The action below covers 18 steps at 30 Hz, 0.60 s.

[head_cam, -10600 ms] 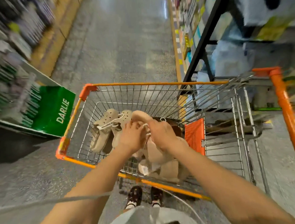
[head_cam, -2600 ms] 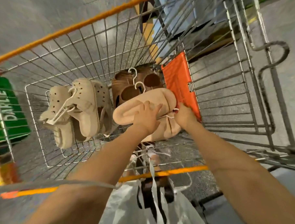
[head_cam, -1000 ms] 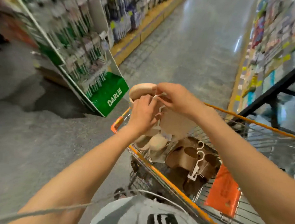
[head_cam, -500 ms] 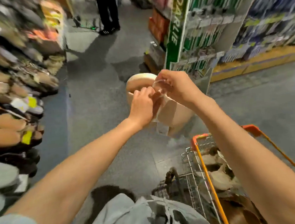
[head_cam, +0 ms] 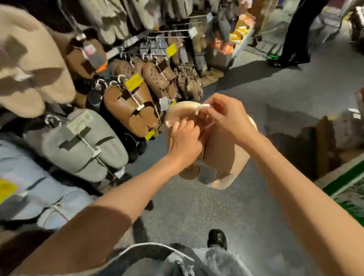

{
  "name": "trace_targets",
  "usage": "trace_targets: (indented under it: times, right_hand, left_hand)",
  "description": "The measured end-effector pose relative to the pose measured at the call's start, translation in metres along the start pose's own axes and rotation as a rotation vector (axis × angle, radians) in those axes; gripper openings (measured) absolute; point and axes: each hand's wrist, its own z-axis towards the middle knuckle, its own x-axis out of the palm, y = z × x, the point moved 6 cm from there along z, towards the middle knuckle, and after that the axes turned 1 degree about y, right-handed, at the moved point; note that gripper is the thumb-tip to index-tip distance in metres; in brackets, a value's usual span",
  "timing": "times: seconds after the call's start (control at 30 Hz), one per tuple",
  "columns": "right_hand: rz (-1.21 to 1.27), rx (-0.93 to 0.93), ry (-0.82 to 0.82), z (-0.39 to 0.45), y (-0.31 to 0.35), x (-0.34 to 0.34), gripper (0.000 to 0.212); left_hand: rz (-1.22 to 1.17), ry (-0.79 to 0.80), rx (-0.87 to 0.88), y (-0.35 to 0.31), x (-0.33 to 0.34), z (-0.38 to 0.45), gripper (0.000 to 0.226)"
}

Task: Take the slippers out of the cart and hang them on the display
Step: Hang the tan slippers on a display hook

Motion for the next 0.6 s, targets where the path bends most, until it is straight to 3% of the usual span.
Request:
trace_targets:
  times: [0.23, 0.37, 0.6]
  right_hand:
    - [0.147, -0.356, 0.351, 0.085, 0.039, 0.07, 0.016]
    - [0.305, -0.521, 0.47, 0.101, 0.073, 0.093, 0.022]
    - [0.648, -0.527, 0.555, 0.132, 0.139, 0.125, 0.02]
  left_hand:
    - [0.188, -0.12, -0.309, 0.072, -0.042, 0.0, 0.026]
    - [0.269, -0.199, -0.497, 0.091, -0.064, -0.012, 0.033]
    - [0.227, -0.313, -0.771, 0.139, -0.121, -0.048, 0.046]
